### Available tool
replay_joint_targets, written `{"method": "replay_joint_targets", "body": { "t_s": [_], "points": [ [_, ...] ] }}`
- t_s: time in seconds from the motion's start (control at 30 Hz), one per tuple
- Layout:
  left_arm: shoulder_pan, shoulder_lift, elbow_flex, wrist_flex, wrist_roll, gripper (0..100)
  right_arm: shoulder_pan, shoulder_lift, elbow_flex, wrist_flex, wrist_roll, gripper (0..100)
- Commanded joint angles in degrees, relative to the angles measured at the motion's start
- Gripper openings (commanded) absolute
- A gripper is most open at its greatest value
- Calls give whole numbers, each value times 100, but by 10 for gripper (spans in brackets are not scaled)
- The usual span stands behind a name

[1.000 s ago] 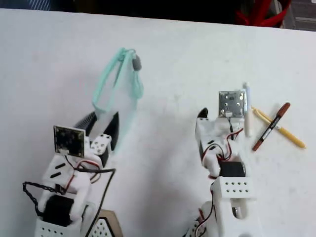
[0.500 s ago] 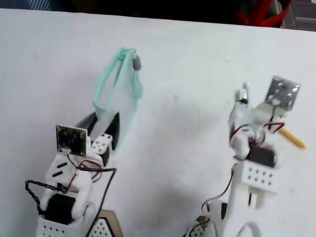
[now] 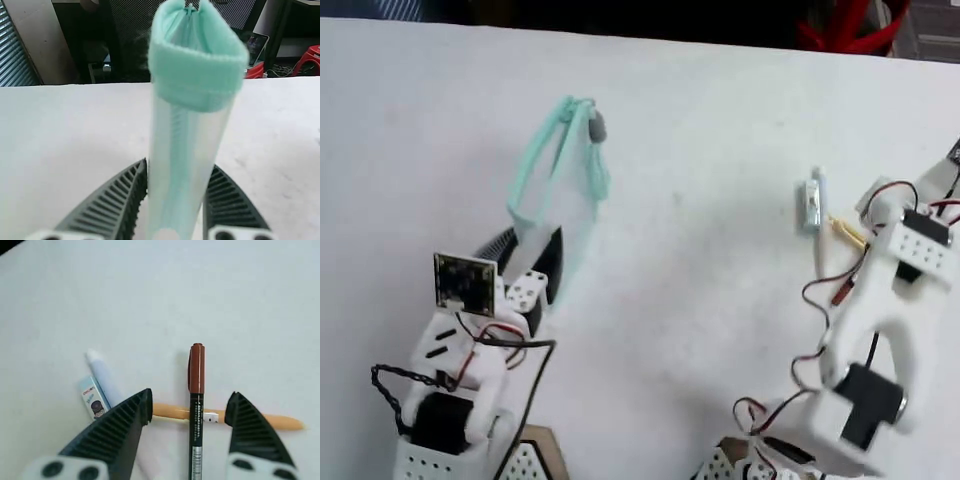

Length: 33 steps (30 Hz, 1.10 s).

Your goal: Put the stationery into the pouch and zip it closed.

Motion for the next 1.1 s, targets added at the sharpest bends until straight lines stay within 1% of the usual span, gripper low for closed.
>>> {"method": "replay_joint_targets", "body": {
  "t_s": [0.0,0.33,0.6,0.83,1.07],
  "points": [
    [22,40,9,-88,-53,169,13,251,-615,22,-53,236],
    [22,40,18,-88,-53,169,48,699,-1248,22,-18,236],
    [22,40,26,-79,-53,169,57,1771,-1987,48,-26,235],
    [22,40,123,-123,-53,169,57,2607,-2980,866,-44,235],
    [22,40,123,-123,-53,169,189,3187,-3596,1042,-53,233]
  ]
}}
